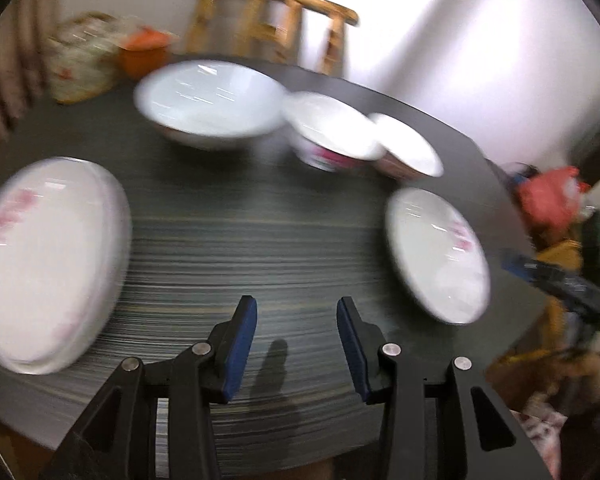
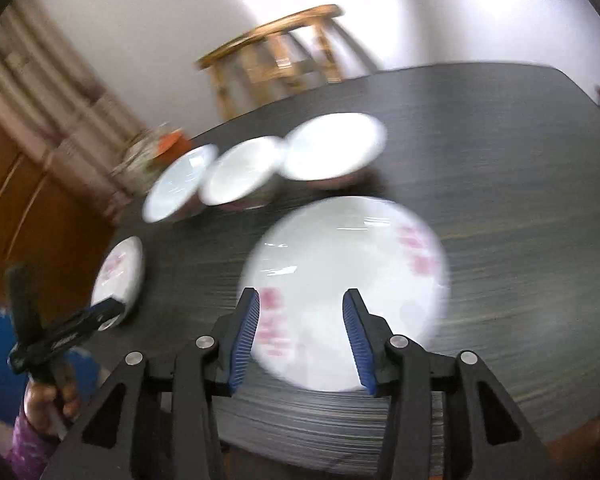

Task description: Organize plates and bowls

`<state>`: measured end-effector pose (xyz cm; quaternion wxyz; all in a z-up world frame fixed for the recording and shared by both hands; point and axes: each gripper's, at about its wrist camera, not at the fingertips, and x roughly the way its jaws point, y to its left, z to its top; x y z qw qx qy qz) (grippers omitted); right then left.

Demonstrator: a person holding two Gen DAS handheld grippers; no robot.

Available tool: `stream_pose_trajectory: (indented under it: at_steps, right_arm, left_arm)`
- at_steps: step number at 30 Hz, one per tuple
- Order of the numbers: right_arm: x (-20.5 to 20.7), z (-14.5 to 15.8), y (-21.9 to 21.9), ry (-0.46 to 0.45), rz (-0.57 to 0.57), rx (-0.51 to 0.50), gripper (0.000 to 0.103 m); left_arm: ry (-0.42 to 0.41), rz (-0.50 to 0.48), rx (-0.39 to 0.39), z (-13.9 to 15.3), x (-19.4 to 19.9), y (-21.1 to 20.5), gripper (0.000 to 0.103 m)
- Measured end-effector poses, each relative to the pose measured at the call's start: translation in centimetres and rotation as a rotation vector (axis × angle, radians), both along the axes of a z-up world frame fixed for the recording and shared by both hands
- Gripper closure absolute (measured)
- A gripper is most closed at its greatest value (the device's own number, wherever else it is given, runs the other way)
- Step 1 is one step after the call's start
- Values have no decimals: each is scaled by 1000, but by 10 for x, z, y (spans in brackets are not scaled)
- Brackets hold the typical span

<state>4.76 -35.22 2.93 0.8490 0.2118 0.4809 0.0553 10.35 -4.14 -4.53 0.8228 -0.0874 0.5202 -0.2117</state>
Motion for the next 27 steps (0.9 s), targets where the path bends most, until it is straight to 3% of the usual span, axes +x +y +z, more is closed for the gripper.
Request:
stream_pose_trajectory:
  at_steps: [5, 12, 24, 27]
  right_arm:
    - [5, -31, -45, 60, -74, 45, 61]
    - [13, -59, -60, 88, -87, 79, 61]
    - [34, -82, -68, 110, -20, 138, 62]
    - [39, -86, -66, 119, 0, 148, 75]
  left_arm:
    - [114, -56, -119, -18, 14, -47, 61]
    - [160, -98, -142, -32, 33, -90, 61]
    - [189, -110, -111, -53, 41, -111, 61]
    - [167, -133, -69, -52, 42, -116, 62]
